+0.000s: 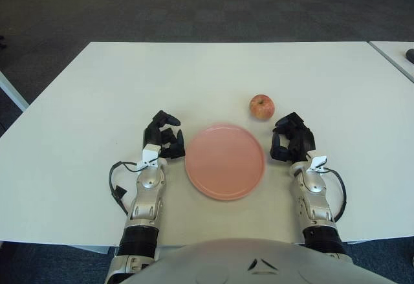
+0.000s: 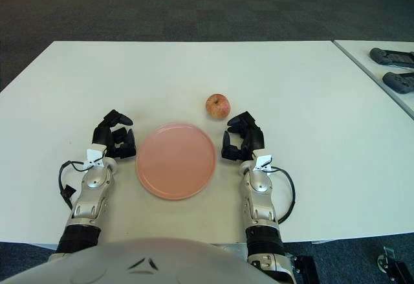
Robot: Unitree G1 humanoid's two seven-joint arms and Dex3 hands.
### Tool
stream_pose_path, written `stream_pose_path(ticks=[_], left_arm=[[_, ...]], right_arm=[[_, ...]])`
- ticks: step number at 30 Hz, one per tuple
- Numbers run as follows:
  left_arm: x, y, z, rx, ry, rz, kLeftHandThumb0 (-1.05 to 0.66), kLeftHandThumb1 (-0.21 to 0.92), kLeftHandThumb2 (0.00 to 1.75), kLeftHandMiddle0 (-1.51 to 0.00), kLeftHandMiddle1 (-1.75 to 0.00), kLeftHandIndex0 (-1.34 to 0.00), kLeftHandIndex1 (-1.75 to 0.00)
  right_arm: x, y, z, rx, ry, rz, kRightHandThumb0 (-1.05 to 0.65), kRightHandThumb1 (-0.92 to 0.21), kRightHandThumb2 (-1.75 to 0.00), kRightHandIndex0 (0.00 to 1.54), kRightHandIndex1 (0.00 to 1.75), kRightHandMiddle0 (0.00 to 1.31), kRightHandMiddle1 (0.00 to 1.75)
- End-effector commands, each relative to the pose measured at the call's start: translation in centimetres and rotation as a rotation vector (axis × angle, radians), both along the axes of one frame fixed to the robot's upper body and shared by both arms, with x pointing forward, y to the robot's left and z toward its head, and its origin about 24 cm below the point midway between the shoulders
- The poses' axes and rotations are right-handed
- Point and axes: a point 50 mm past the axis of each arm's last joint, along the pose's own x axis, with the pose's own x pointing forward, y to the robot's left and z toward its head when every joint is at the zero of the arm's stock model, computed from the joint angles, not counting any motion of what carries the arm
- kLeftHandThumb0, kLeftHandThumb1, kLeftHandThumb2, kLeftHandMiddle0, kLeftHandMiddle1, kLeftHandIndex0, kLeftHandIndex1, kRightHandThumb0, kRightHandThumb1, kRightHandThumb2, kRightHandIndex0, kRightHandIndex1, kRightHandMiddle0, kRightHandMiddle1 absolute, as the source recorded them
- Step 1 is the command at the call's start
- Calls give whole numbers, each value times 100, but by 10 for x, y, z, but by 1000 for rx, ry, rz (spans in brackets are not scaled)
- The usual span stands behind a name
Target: Put the apple into the plate.
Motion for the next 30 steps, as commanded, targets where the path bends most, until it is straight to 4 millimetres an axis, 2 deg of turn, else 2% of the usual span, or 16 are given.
stream_pose_path(ticks=[1, 30], left_arm=[[3, 0, 1, -6, -3, 0, -53, 18, 148, -121, -175, -72, -175], [3, 0, 1, 20, -2, -1, -53, 17, 150, -122, -175, -73, -175]], right_arm=[[-3, -3, -6, 7, 33, -5, -2, -16, -148, 77, 175, 54, 163], [-3, -3, -7, 8, 47, -11, -2, -16, -147, 76, 175, 53, 163]])
